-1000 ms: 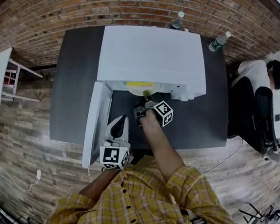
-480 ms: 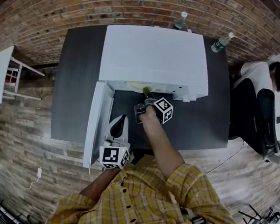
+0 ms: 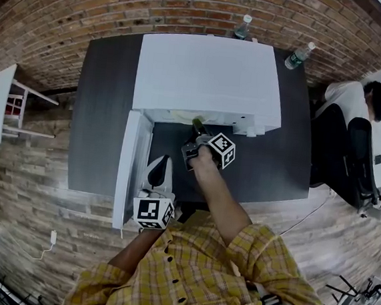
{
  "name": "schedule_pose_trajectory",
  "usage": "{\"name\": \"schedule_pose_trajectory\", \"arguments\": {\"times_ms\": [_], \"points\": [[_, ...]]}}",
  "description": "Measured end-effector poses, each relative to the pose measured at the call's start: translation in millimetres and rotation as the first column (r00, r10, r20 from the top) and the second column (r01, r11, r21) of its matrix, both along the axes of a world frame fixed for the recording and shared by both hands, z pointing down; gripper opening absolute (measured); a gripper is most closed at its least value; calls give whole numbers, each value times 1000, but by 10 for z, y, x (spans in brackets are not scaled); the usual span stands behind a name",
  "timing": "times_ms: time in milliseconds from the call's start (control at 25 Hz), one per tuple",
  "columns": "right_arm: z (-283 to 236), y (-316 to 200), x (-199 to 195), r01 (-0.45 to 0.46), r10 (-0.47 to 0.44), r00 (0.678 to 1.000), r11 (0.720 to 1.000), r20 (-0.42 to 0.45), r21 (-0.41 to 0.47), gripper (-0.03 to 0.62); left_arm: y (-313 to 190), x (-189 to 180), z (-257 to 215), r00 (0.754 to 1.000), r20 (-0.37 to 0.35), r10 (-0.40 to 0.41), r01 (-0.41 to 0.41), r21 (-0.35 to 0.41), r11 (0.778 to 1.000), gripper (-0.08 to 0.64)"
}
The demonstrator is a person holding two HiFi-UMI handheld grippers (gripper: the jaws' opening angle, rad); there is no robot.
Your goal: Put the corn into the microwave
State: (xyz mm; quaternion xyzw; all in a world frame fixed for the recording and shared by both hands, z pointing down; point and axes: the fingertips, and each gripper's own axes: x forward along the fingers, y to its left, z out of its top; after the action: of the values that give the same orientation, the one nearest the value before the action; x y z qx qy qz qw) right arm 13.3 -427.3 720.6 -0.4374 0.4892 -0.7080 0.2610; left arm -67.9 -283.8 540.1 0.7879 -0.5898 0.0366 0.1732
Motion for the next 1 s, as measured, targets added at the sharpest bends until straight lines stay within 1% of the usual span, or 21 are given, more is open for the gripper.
{"name": "schedule_pose_trajectory", "arguments": {"times_ms": [120, 200, 280, 480, 560, 640, 720, 760, 880, 1000], "points": [[-104, 99, 32, 19, -19, 1000, 999, -12, 31, 160, 9, 5, -28, 1000, -6, 7, -7, 7, 1000, -3], [-181, 167, 84, 30, -28, 999, 998, -33, 59, 128, 19, 8, -55, 1000, -9, 12, -12, 14, 1000, -3], [-252, 228, 141, 33, -29, 998, 996, -52, 86, 74, 37, 14, -87, 1000, -14, 19, -19, 23, 1000, -3], [-406, 426, 222, 47, -38, 997, 990, -67, 130, 29, 150, 47, -166, 999, -13, 41, -41, 42, 998, -3], [-522, 497, 224, 69, -58, 995, 984, -75, 163, -5, 177, 54, -215, 999, -11, 51, -50, 56, 997, -3], [-675, 578, 204, 100, -82, 992, 974, -92, 205, -3, 203, 44, -267, 998, -12, 55, -54, 66, 996, -3], [-827, 678, 170, 147, -117, 985, 957, -128, 251, -3, 239, 31, -306, 998, -15, 56, -55, 72, 996, -3], [-904, 728, 146, 182, -141, 977, 943, -163, 278, -2, 255, 25, -325, 998, -17, 57, -56, 75, 996, -3], [-1153, 868, 58, 309, -205, 932, 881, -301, 358, 2, 287, 10, -375, 998, -22, 62, -59, 87, 994, -3], [-1387, 999, -4, 387, -220, 893, 820, -393, 421, 3, 310, -13, -411, 997, -30, 66, -63, 96, 993, -3]]}}
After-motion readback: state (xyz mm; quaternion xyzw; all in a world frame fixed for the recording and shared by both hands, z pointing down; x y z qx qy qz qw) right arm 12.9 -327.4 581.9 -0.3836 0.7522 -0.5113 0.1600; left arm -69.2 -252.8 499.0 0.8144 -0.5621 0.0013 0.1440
